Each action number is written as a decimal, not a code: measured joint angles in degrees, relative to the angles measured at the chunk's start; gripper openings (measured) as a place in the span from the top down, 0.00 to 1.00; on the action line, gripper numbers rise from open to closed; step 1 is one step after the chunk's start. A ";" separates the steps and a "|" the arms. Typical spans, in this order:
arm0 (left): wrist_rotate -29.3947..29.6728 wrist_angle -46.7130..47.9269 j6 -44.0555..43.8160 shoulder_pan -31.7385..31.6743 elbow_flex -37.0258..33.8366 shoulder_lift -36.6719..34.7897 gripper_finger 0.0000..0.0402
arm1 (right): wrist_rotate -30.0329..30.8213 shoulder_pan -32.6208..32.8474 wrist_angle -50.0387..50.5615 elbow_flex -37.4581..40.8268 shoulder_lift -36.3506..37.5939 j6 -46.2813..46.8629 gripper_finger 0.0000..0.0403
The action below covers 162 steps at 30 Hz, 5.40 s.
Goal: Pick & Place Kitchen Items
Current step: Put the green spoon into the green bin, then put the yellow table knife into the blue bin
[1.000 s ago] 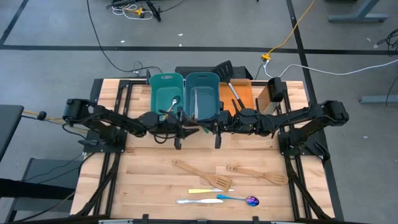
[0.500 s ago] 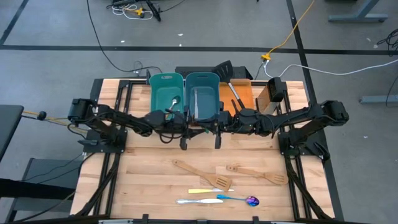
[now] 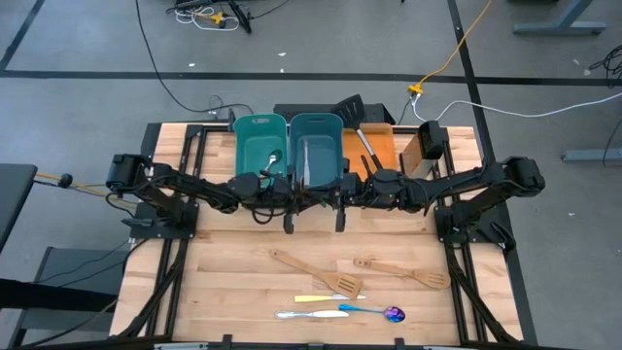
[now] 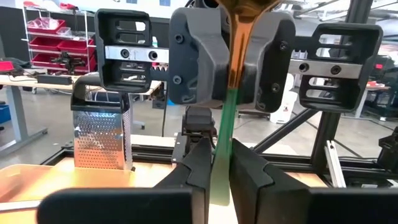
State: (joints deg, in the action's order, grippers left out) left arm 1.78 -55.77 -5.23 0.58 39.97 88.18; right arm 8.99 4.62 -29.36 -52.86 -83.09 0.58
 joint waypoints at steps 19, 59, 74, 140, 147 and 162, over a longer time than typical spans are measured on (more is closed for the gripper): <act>3.22 1.44 0.74 0.28 0.00 -0.04 0.90 | 1.97 0.04 0.96 0.00 0.00 -0.89 0.92; 28.54 59.56 -9.70 -6.58 -0.13 -30.20 0.90 | 2.14 0.05 1.51 0.00 0.02 -2.59 0.89; 21.07 71.36 -15.49 -19.83 -0.13 -30.21 0.90 | 2.09 0.11 1.55 0.00 0.02 -2.60 0.89; -8.06 69.04 -17.60 -43.82 -0.11 -8.52 0.76 | 2.00 0.09 2.22 0.00 0.04 -2.16 0.89; -8.05 68.80 -13.59 -43.85 -0.11 -11.89 0.77 | 2.05 0.07 2.46 0.00 0.04 -2.16 0.89; -13.68 68.84 -11.47 -33.25 -0.09 -26.61 0.77 | 1.97 0.10 7.90 0.00 0.04 -0.62 0.89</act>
State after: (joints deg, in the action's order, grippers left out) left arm -11.90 13.07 -16.70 -32.67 39.88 61.57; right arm 10.96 4.72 -21.47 -52.86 -83.05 -0.04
